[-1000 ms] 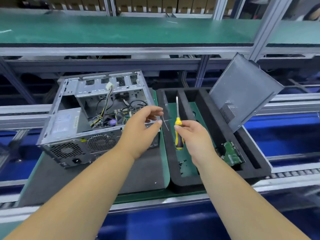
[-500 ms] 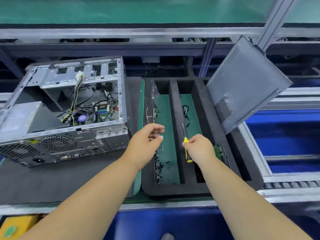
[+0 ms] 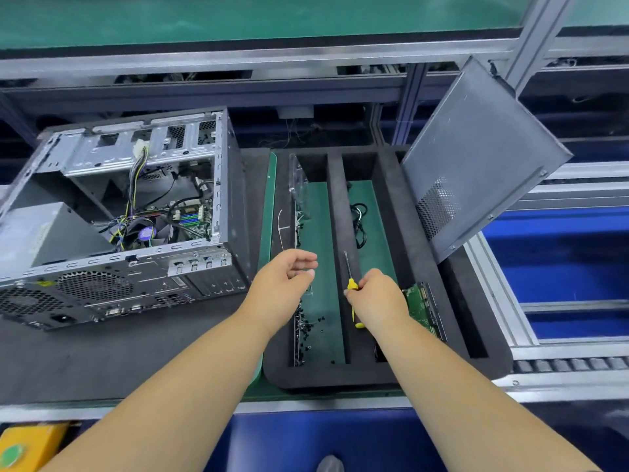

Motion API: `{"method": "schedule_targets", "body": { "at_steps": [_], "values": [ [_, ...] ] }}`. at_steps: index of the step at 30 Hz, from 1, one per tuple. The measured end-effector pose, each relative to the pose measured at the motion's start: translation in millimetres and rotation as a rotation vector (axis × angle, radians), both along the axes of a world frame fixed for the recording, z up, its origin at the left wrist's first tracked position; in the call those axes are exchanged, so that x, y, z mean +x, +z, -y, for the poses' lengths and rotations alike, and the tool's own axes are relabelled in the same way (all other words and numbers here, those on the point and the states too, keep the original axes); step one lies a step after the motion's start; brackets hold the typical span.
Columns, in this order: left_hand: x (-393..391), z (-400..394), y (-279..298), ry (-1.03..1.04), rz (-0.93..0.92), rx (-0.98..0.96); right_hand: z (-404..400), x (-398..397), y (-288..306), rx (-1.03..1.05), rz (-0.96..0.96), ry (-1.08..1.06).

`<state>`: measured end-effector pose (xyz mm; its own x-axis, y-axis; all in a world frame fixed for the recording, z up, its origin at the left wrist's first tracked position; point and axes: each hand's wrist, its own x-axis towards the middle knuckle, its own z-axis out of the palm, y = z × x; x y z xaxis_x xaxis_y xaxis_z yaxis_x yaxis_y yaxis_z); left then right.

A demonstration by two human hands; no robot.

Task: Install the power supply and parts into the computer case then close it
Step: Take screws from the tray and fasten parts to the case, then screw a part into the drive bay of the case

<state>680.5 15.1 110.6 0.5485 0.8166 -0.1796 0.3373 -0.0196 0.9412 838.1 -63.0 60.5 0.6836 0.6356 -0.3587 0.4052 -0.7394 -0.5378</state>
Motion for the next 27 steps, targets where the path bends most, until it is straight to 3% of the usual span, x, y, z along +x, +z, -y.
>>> {"method": "schedule_targets", "body": {
  "at_steps": [8, 14, 18, 21, 24, 27],
  "values": [
    [6, 4, 6, 0.000, -0.016, -0.026, 3, 4, 3, -0.001, -0.006, -0.008],
    [18, 7, 12, -0.017, -0.017, -0.026, 21, 32, 24, 0.102, 0.137, -0.053],
    [34, 13, 22, -0.073, -0.023, -0.010, 46, 66, 33, -0.082, 0.277, -0.090],
    [44, 21, 26, -0.115, -0.020, 0.000, 59, 80, 28, -0.251, 0.158, -0.104],
    [49, 27, 29, -0.146, -0.010, 0.001, 61, 79, 23, -0.272, 0.029, -0.079],
    [49, 29, 34, -0.161, -0.007, -0.002, 58, 75, 19, -0.264, 0.036, -0.089]
  ]
}}
